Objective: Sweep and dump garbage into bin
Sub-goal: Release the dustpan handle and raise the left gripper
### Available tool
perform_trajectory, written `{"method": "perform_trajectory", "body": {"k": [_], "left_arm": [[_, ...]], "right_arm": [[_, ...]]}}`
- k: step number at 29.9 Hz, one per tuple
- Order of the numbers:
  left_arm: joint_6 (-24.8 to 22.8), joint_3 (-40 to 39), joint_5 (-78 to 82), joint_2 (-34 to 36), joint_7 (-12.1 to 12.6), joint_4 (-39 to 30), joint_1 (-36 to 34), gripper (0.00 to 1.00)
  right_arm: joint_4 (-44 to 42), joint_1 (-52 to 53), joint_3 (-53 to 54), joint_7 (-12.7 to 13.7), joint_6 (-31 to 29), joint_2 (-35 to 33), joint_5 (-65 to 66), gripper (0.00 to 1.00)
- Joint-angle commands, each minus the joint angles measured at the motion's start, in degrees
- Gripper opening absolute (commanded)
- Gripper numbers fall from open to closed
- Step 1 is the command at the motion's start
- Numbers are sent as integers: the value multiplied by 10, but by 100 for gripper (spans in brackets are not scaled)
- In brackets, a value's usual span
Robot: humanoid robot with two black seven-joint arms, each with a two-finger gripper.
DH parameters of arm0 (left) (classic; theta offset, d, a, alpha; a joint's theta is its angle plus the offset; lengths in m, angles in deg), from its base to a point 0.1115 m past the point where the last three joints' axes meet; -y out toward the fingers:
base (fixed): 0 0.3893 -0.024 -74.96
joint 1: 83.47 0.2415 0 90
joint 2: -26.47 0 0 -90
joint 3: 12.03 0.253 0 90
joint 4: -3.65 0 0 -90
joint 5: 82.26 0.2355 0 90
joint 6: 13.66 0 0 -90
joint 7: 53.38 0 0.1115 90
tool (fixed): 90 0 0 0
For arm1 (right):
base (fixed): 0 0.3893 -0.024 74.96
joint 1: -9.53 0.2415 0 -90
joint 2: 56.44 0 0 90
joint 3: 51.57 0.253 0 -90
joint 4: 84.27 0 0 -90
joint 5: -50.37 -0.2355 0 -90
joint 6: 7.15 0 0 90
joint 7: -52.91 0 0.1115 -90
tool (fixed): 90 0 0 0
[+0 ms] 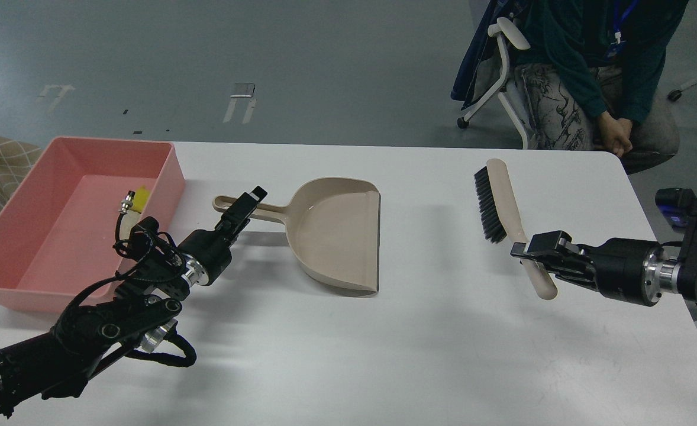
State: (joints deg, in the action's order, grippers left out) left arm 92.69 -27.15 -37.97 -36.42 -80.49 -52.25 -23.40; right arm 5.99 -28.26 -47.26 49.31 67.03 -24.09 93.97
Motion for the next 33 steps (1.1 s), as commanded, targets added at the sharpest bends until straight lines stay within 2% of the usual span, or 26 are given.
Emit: {"method": "perform_trajectory", "body": {"k": [1, 12, 17, 28, 33], "left_arm": [[1, -1, 0, 14, -4, -19, 8, 98], [6, -7, 11, 85, -4, -96, 45, 98], [6, -9, 27, 134, -4, -143, 73, 98], [0, -13, 27, 259, -5, -261, 86, 98], [-6, -67, 26, 284, -2, -274, 77, 98]], "right_arm": [[-1, 0, 0, 0, 0, 0, 0, 0], [0, -1, 4, -1, 0, 0, 0, 0], [0, -1, 4, 0, 0, 0, 0, 0], [0, -2, 4, -1, 0, 0, 0, 0], [-2, -3, 1, 0, 0, 2, 1, 0]]}}
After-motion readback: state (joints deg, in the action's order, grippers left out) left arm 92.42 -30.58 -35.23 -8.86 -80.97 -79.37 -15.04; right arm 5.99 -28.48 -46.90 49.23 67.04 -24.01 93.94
